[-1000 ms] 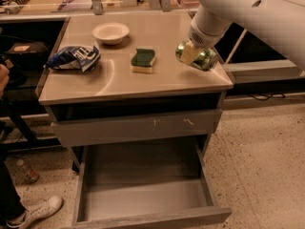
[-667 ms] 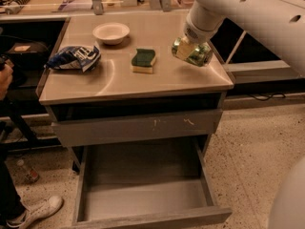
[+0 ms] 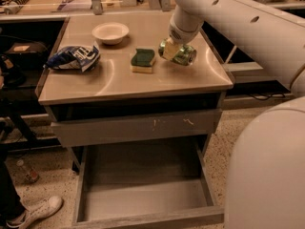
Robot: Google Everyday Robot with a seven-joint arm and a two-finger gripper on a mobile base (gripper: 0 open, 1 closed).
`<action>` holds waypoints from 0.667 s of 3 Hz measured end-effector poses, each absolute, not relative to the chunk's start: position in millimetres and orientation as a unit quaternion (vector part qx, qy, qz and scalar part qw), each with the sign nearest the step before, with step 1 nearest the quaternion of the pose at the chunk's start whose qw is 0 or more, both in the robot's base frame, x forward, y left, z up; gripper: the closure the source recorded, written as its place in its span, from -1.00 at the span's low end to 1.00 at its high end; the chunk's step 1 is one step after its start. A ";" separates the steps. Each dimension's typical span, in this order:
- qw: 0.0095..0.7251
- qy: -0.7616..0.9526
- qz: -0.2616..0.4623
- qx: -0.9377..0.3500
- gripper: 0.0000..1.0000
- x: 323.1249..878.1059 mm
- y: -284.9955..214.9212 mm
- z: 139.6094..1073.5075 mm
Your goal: Pick green can from middle drawer and place on counter
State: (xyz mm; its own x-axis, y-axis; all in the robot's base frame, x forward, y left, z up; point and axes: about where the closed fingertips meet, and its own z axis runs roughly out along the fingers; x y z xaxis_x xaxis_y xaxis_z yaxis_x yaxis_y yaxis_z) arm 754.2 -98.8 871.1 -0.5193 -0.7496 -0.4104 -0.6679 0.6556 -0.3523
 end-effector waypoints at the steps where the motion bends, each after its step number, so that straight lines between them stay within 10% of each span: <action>1: 0.272 0.868 -0.075 -0.408 0.62 754.9 -98.5 870.6; 2: 0.272 0.868 -0.075 -0.408 0.16 754.9 -98.5 870.6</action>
Offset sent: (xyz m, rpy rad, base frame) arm 0.0007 0.0003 -0.0004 0.0004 0.0001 0.0000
